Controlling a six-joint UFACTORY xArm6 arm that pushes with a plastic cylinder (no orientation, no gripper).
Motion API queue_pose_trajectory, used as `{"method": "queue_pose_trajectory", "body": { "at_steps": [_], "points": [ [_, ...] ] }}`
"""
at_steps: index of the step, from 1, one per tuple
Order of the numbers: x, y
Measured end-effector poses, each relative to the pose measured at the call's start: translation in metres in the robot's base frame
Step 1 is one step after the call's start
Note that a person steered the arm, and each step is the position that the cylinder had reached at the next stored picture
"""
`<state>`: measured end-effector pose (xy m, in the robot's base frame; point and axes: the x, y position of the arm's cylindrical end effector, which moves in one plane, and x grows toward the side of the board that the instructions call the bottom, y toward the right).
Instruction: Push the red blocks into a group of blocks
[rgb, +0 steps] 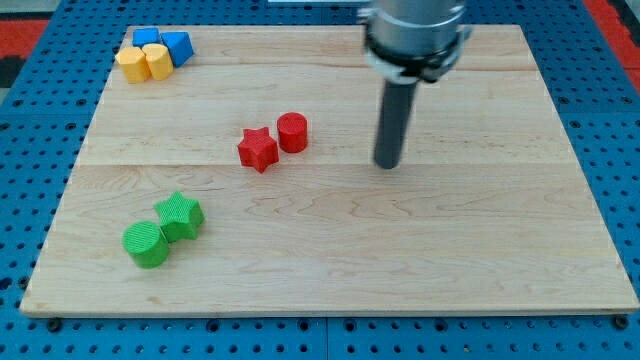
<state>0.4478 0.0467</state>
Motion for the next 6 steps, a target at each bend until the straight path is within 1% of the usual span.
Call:
{"method": "queue_pose_trajectory", "body": {
  "at_steps": [1,3,4,6],
  "points": [
    [-0.007,-0.082],
    [-0.036,-0.198],
    [-0.036,-0.222],
    [-0.096,-0.246]
  ]
}}
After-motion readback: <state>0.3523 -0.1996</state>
